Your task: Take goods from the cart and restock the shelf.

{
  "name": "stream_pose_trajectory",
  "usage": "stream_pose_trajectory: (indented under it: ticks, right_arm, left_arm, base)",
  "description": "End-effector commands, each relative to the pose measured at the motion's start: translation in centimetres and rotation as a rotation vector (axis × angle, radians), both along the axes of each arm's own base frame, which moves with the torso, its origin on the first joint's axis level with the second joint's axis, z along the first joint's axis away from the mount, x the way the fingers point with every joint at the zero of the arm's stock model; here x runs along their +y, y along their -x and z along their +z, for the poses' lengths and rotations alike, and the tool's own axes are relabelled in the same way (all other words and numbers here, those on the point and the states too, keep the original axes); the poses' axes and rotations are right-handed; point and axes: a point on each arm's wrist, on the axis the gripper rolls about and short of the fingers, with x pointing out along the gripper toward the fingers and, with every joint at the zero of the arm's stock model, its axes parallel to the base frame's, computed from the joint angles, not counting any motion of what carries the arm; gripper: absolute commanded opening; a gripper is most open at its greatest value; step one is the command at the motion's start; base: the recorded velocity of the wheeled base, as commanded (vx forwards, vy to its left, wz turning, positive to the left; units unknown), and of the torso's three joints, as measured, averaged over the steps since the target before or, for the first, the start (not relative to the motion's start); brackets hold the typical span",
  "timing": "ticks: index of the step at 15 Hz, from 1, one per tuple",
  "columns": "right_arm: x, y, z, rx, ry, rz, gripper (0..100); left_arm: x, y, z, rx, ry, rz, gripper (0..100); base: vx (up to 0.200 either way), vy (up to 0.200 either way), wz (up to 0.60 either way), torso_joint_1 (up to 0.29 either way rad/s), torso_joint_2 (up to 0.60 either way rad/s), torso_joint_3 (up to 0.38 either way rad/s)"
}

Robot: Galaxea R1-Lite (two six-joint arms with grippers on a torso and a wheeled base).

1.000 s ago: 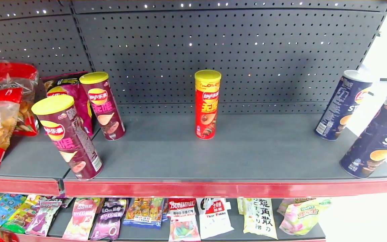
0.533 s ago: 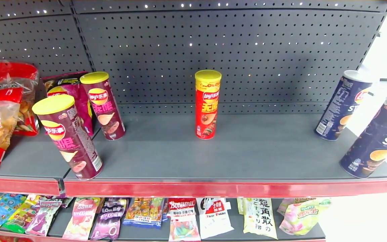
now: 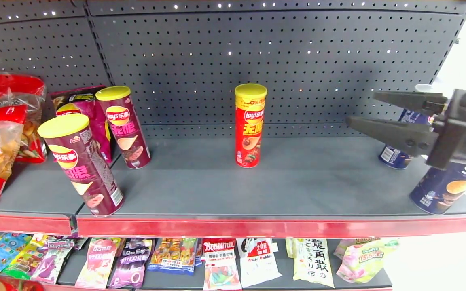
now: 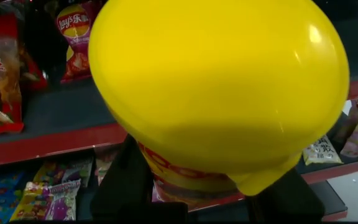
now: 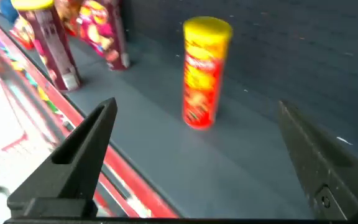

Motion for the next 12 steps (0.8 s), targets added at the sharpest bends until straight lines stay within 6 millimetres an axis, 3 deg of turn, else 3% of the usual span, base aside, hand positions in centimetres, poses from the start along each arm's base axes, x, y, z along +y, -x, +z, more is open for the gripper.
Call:
stream_pose_trajectory:
  ticks: [1, 3, 8, 12]
  right_arm:
    - [3.9, -4.3, -1.5, 0.091, 0.013, 0.049, 100]
    - [5.2, -5.8, -2.0, 0.112, 0.022, 0.053, 100]
    - [7.8, -10.9, -6.0, 0.140, 0.026, -0.007, 100]
    - [9.2, -13.1, -6.3, 0.151, -0.014, -0.049, 100]
  left_arm:
    - [0.0, -0.2, 0.1, 0.008, 0.000, 0.011, 0]
    - [0.1, -0.2, 0.1, 0.006, -0.009, 0.025, 0]
    - [0.1, -0.4, 0.3, 0.009, -0.035, 0.035, 0]
    - [0.1, -0.4, 0.3, 0.009, -0.036, 0.041, 0]
  base:
    - [0.000, 0.000, 0.00, 0.000, 0.00, 0.000]
    - [0.000, 0.000, 0.00, 0.000, 0.00, 0.000]
    - [0.000, 0.000, 0.00, 0.000, 0.00, 0.000]
    - [0.000, 0.000, 0.00, 0.000, 0.00, 0.000]
